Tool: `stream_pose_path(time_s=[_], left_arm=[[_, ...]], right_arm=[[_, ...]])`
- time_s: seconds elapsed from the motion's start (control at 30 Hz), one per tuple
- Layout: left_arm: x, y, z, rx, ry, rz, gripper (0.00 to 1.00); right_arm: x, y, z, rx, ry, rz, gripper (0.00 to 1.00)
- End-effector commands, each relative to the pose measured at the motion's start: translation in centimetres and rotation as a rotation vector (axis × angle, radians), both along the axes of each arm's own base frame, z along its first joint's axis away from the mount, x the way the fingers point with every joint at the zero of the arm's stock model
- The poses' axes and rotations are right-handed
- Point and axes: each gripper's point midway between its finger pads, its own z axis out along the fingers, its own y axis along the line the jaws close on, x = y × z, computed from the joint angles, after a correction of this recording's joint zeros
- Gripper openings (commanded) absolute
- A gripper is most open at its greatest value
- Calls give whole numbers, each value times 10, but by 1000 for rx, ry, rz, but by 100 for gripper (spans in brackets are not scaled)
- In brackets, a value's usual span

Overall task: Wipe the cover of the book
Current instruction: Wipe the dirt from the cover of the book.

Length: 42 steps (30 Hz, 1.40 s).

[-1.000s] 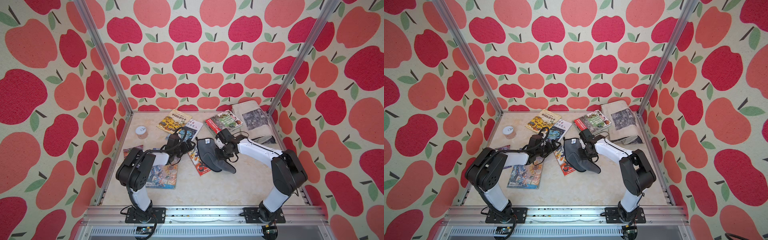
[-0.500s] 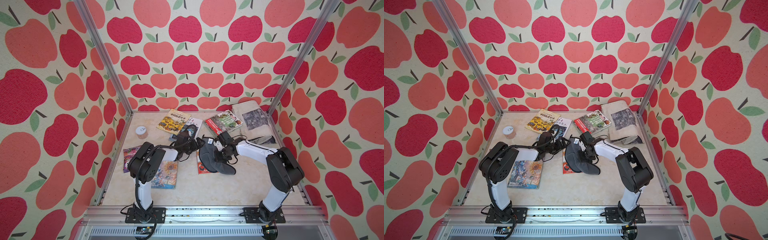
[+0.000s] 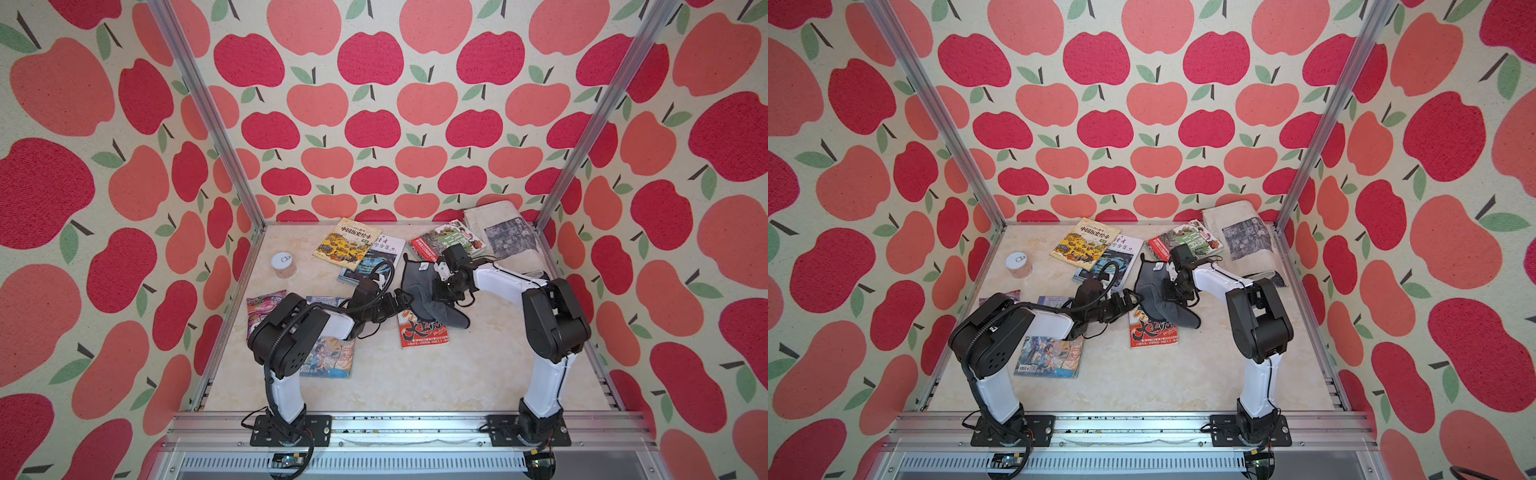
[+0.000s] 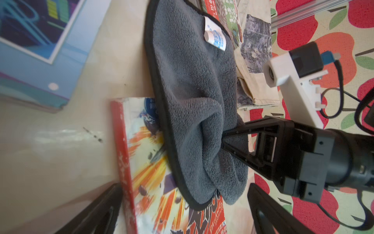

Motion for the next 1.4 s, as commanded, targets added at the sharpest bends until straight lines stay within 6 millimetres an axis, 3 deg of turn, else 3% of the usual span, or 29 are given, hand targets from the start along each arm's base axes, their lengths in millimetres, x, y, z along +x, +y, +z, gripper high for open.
stream_pose_path(time_s=[0.0,0.4,0.53,0.63,0.73,0.9,1.13,1.23,1.37], left_arm=[[-25,6,-28,31,111,-6,99],[-29,9,-25,32,90,-10,99],[-29,9,-24,27,86,-9,99],[-29,8,-21,24,79,-11,99],[-29,8,-18,29,76,-14,99],[-34,7,-13,38,65,-19,99],[-39,3,-5,53,50,-28,99],[-38,3,-1,49,43,-26,99],[-36,8,4,59,28,-22,99]], right_arm=[[-13,-6,-19,-45,47,-2,0],[-126,-33,-18,-61,81,8,0],[-145,-39,-18,-87,71,16,0],[-140,-37,-16,-106,59,35,0],[-121,-24,-10,-116,38,65,0],[-69,5,3,-97,21,89,0],[-3,20,-3,-74,33,26,0],[-1,28,-4,-51,40,28,0],[-29,31,-10,-53,49,63,0]])
